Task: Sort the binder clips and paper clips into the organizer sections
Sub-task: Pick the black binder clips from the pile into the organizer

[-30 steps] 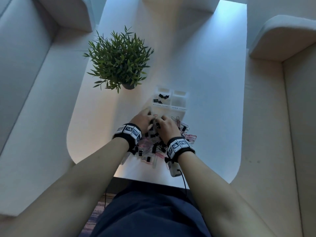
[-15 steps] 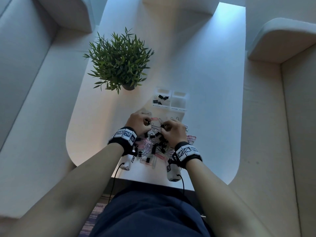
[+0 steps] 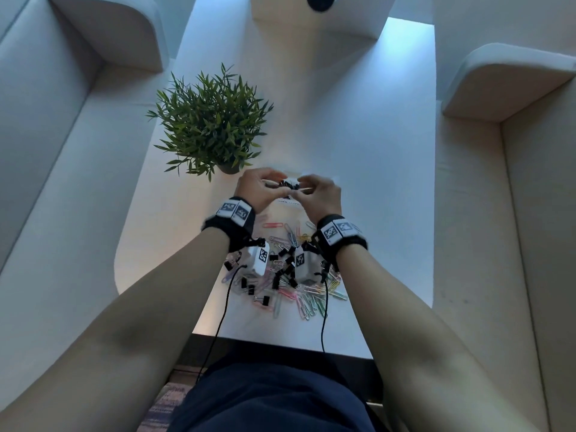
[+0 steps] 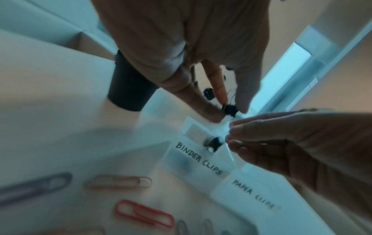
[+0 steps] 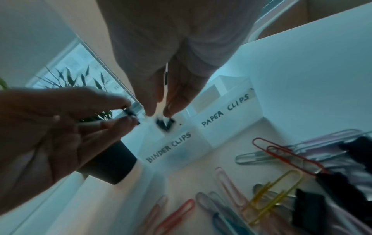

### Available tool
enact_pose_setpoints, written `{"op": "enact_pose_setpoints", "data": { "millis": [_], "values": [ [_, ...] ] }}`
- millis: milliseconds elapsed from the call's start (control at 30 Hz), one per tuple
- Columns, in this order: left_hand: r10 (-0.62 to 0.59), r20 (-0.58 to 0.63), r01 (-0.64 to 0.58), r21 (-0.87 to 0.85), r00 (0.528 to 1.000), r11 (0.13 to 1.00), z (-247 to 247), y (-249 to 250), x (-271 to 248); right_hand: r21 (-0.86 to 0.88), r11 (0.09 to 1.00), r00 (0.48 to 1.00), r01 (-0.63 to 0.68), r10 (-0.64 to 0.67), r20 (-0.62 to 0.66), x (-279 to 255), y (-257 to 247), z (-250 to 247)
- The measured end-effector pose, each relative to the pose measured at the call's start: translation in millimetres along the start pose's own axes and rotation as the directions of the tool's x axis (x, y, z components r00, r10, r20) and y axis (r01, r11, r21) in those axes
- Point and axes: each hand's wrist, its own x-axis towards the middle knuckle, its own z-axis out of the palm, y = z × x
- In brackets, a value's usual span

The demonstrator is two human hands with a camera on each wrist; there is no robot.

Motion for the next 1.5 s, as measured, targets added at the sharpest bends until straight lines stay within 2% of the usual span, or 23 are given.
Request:
{"op": "enact_pose_setpoints", "data": {
  "millis": [67,133,200,300,400,500,633,767,933,1033,1133,1200,1267,1367,1433,1500],
  "values": [
    [-0.018,0.086,0.006,0.138,0.996,0.990,0.6,0.0,7.8,-0.034,0.999,0.999,-0.002,0.000,-0.035,-2.2,4.1,-1.8],
    [-0.015,0.107,-0.014,0.265,0.994,0.964,-3.3,0.6,4.9,-0.076,0.997,0.993,0.027,-0.036,-0.116,-12.8,11.4,-5.3],
    [0.022,0.111,-0.059,0.346,0.994,0.936,-11.5,-2.8,-6.6,-0.105,0.993,0.991,0.060,-0.072,-0.111,-29.3,22.0,-6.0],
    [0.028,0.134,-0.086,0.450,0.991,0.889,-30.6,-23.6,-35.8,-0.161,0.978,0.987,0.134,-0.117,0.110,-60.7,34.9,0.7],
    [-0.035,0.215,-0.106,0.609,0.976,0.786,-50.6,-56.8,-70.6,-0.216,0.927,0.918,0.306,-0.228,0.326,-87.1,40.9,18.0],
    [-0.084,0.221,-0.087,0.663,0.972,0.744,-61.3,-83.6,-97.2,-0.283,0.873,0.880,0.396,-0.273,0.390,-97.0,38.0,43.0],
    [-0.019,0.166,-0.094,0.647,0.986,0.756,-55.4,-96.2,-103.5,-0.378,0.787,0.827,0.488,-0.277,0.490,-94.2,31.3,68.6],
    [0.000,0.152,-0.100,0.649,0.988,0.754,-45.5,-99.1,-94.7,-0.397,0.770,0.822,0.500,-0.278,0.497,-89.4,27.7,70.3],
    [0.000,0.094,-0.060,0.641,0.996,0.765,-43.0,-101.7,-91.1,-0.409,0.784,0.827,0.467,-0.224,0.515,-82.6,23.8,59.6],
    [0.006,-0.008,0.000,0.581,1.000,0.814,-46.0,-100.8,-92.5,-0.375,0.816,0.840,0.439,-0.224,0.495,-79.0,27.0,55.9],
    [0.033,-0.135,0.038,0.492,0.990,0.870,-53.1,-96.7,-98.0,-0.353,0.852,0.875,0.386,-0.218,0.431,-76.9,29.3,50.6],
    [-0.002,-0.204,0.083,0.389,0.979,0.917,-59.7,-94.8,-103.6,-0.313,0.890,0.910,0.331,-0.214,0.354,-76.3,30.0,47.4],
    [-0.113,-0.241,0.181,0.283,0.964,0.942,-64.9,-95.0,-109.4,-0.260,0.934,0.947,0.246,-0.174,0.271,-75.5,30.1,43.9],
    [-0.254,-0.217,0.296,0.192,0.943,0.936,-66.3,-105.7,-116.5,-0.143,0.985,0.978,0.093,-0.063,0.199,-73.6,29.1,37.7],
    [-0.257,-0.158,0.286,0.204,0.953,0.936,-61.9,-111.0,-122.0,-0.067,0.998,0.986,0.018,-0.006,0.168,-72.4,24.9,32.5],
    [-0.209,-0.061,0.218,0.290,0.976,0.932,-54.3,-112.0,-129.4,-0.010,1.000,0.992,-0.003,0.005,0.126,-69.5,19.0,28.0]
  ]
}}
